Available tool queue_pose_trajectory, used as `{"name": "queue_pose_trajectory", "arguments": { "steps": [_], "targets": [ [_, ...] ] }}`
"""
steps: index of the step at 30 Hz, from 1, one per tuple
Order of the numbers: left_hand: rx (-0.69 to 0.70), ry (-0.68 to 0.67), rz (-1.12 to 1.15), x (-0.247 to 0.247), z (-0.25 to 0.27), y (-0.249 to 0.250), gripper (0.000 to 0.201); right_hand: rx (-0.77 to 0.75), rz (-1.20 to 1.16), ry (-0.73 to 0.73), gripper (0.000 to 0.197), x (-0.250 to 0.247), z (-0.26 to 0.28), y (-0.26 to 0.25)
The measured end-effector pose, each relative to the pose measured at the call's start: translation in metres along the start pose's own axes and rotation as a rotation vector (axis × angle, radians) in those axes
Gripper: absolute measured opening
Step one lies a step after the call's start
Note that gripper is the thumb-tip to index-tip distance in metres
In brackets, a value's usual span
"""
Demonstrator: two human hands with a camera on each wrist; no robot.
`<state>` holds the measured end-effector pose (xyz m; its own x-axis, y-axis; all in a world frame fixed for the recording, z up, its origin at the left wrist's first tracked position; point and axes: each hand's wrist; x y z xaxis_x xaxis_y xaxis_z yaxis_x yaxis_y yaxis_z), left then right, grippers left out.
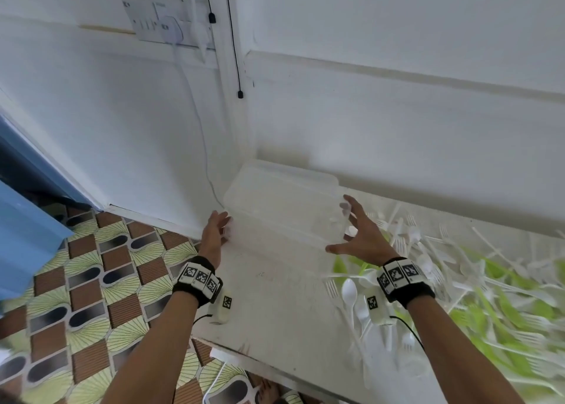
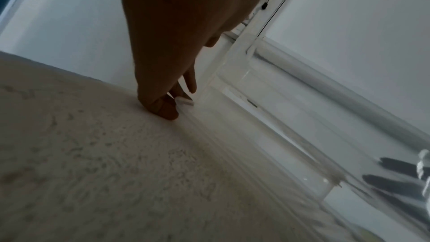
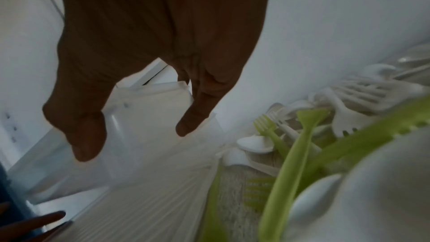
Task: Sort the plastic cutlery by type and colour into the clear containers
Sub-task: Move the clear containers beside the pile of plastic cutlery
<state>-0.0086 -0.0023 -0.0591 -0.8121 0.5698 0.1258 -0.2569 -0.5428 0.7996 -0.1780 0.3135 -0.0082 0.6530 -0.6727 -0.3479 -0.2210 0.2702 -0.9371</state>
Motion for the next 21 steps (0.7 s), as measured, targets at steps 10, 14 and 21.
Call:
{"name": "queue_pose_trajectory", "arguments": {
  "steps": [10, 14, 21],
  "targets": [
    [-0.065, -0.011, -0.037, -0.010, 0.009, 0.009, 0.069, 0.080, 0.053, -0.132, 0.132, 0.028, 0.000, 0.008],
    [-0.055, -0.005, -0.169, -0.012, 0.006, 0.013, 0.052, 0.070, 0.175, -0.194, 0.138, 0.027, -0.003, 0.004],
    [-0.010, 0.070, -0.272, -0.014, -0.002, 0.007, 0.029, 0.026, 0.579, -0.246, 0.140, 0.022, 0.003, -0.002]
  ]
}}
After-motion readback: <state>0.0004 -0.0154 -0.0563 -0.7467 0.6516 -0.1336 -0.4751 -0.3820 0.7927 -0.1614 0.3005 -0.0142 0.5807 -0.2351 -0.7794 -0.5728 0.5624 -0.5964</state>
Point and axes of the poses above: each hand's wrist, its own z-axis away from the middle knuckle, its own x-axis out of the palm, y = z × x, and after that the axes turned 8 degrees about -x, right-handed
